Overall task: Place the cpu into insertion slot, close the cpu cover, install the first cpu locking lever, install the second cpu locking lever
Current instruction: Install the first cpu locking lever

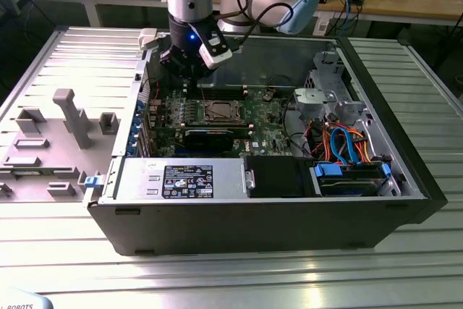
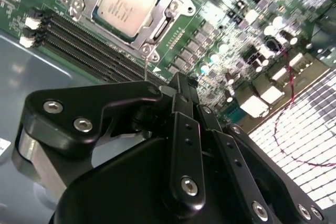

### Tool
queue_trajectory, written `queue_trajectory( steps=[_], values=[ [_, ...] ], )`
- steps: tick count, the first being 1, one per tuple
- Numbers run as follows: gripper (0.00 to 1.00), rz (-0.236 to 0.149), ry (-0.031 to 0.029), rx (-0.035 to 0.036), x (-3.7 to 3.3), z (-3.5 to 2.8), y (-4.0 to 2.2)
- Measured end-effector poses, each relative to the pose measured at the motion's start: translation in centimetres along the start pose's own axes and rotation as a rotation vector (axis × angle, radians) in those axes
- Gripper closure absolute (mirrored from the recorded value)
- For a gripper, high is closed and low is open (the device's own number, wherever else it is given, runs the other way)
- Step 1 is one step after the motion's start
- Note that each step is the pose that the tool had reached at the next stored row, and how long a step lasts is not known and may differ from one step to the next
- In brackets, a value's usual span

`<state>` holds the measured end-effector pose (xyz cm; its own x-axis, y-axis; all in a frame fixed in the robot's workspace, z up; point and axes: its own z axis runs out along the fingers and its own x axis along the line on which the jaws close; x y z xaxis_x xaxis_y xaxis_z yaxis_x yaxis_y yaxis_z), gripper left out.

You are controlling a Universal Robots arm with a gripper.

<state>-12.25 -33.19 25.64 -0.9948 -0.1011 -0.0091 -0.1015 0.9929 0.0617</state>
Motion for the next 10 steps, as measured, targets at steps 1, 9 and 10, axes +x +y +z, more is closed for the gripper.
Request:
queue_trajectory(
  steps=[1, 9, 10],
  values=[
    [0.89, 0.002, -0.0002, 0.0, -0.02, 0.01, 0.22],
    [0.89, 0.002, -0.0249, 0.0026, -0.11, -0.03, 1.09],
    [0.89, 0.002, -0.0298, 0.0031, -0.12, -0.09, 1.16]
  ],
)
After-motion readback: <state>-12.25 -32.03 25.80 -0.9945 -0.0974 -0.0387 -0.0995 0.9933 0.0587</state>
